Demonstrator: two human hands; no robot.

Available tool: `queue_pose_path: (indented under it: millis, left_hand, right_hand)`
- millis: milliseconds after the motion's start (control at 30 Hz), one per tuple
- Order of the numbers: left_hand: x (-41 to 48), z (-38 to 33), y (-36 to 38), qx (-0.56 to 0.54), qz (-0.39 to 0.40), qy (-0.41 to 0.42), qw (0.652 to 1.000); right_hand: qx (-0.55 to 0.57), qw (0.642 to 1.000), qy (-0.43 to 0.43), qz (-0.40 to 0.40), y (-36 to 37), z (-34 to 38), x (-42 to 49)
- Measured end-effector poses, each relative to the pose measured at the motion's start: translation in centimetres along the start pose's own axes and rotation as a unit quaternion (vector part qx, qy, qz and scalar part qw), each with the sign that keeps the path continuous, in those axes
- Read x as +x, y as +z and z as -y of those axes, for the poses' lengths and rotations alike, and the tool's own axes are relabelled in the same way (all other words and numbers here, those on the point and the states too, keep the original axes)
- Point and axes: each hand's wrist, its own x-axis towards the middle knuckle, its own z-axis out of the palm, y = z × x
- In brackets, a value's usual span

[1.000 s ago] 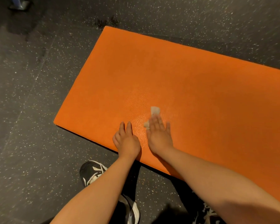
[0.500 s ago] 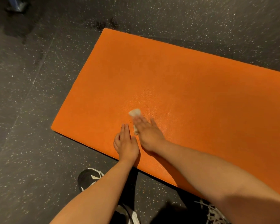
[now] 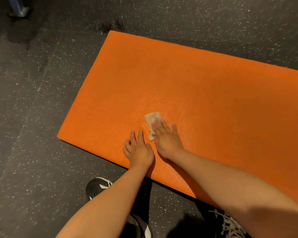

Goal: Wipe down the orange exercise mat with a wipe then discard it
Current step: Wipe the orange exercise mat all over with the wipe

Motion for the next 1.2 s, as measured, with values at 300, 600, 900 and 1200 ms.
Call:
queue_pose_path:
  millis: [300, 600, 900, 1200]
  left_hand:
    - [1.4, -1.1, 0.1, -0.013, 0.036, 0.096, 0.995]
    - [3.1, -4.1, -0.2, -0.019, 0.003, 0.106, 0.994]
    - [4.2, -3.6, 0.3, 0.040, 0.006, 0.123, 0.992]
    - [3.8, -4.4, -0.8, 0.048, 0.068, 0.116, 0.990]
  right_hand:
    - [-0.044, 0.998, 0.034, -0.032, -1.7, -4.5, 0.9]
    - [0.005, 1.000, -0.002, -0.005, -0.9, -1.3, 1.1]
    - [0.018, 0.984, 0.156, -0.081, -3.2, -5.1, 4.0]
    - [-0.019, 1.000, 0.019, -0.005, -2.8, -4.1, 1.9]
